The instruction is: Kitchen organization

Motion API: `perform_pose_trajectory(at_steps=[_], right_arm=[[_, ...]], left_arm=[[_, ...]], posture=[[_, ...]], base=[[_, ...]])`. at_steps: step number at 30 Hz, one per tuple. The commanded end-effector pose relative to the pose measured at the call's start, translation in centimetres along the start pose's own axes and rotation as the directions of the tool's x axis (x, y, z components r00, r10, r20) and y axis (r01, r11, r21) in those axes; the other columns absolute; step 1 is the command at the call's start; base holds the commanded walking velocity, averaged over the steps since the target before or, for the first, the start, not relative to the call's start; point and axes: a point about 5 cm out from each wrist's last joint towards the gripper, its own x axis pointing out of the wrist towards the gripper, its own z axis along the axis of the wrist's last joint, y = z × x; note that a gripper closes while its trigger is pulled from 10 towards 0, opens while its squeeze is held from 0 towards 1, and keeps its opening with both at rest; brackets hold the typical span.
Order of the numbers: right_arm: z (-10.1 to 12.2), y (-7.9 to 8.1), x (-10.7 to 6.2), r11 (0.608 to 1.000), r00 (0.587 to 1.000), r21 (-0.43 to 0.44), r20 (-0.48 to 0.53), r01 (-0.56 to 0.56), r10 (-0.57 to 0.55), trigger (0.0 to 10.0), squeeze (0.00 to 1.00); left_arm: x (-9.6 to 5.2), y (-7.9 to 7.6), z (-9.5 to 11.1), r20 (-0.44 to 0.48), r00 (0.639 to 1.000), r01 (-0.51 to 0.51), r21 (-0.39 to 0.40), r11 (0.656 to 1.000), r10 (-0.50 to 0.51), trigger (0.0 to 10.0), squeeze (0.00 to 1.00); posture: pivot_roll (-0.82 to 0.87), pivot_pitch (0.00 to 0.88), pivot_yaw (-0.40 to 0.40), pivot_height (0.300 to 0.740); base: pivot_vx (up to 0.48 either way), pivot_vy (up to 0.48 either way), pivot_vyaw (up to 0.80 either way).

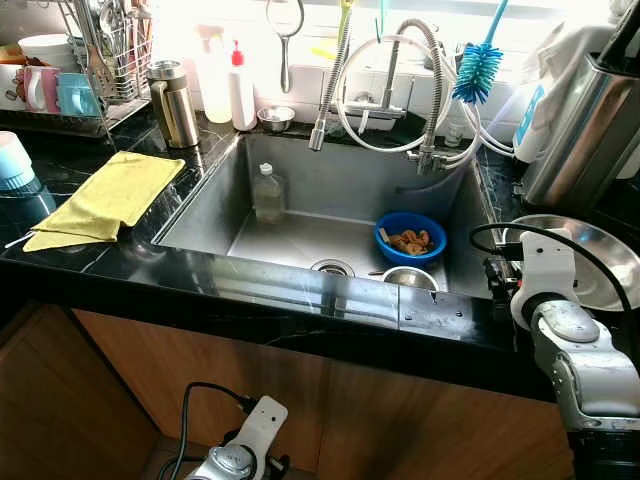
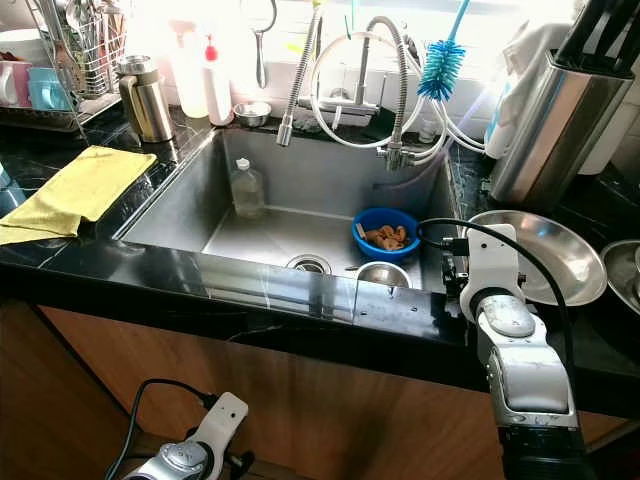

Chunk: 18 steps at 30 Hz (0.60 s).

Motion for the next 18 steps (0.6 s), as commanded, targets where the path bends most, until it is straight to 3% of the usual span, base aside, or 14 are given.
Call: perform_pose_trajectory(at_steps=[1,8,18], right_arm=[[0.0,-0.5,0.1,1.000,1.000,0.001,-0.007,0.030,-0.030,10.0,0.00],[0.9,-1.3,0.3,0.997,0.997,0.017,0.027,0.072,-0.072,10.0,0.00],[1.1,-0.2,0.7,0.999,0.999,0.017,0.029,0.032,-0.033,10.0,0.00]], left_arm=[[0.0,-0.1,-0.1,-0.002,1.000,0.006,-0.004,1.000,-0.006,10.0,0.00],[0.0,-0.1,-0.1,-0.001,1.000,0.005,-0.005,1.000,-0.005,10.0,0.00],[0.0,-0.1,-0.2,-0.004,1.000,0.006,-0.005,1.000,-0.006,10.0,0.00]], posture=[[0.03,0.000,-0.053,0.736],[0.03,0.000,-0.052,0.736],[0.04,0.000,-0.055,0.736]], base=[[0.000,0.000,0.00],[0.000,0.000,0.00],[0.000,0.000,0.00]])
